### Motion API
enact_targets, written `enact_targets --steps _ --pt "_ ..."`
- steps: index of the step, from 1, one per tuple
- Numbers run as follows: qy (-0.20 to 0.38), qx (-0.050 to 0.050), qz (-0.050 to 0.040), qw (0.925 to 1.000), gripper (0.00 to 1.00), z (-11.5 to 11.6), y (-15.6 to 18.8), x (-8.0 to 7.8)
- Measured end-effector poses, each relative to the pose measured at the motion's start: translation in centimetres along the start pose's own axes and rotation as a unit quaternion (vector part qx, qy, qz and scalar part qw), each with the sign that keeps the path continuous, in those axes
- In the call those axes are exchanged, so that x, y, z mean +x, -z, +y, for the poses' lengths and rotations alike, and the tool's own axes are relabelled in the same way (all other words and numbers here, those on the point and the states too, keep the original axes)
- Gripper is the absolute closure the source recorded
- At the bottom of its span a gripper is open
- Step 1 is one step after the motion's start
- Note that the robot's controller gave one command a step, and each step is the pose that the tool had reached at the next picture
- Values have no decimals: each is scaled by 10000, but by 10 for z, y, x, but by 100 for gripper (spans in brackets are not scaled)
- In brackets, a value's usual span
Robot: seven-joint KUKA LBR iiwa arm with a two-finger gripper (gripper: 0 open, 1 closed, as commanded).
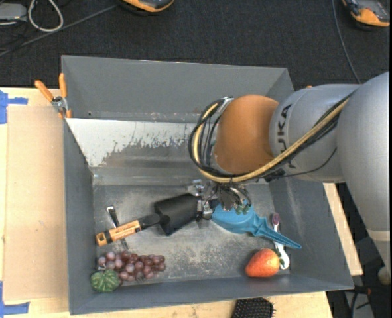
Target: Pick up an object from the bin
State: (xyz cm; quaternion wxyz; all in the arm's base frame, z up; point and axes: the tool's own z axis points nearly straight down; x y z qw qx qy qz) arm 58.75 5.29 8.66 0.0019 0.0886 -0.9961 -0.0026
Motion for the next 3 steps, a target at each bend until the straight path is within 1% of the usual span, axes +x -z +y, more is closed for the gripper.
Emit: enact_targets --steps 1,2,3 --pt "-292 -12 2 9996 100 13 -31 1" --pt "-67 3 33 10000 100 15 38 -5" --pt "-262 -2 42 9996 100 10 113 -14"
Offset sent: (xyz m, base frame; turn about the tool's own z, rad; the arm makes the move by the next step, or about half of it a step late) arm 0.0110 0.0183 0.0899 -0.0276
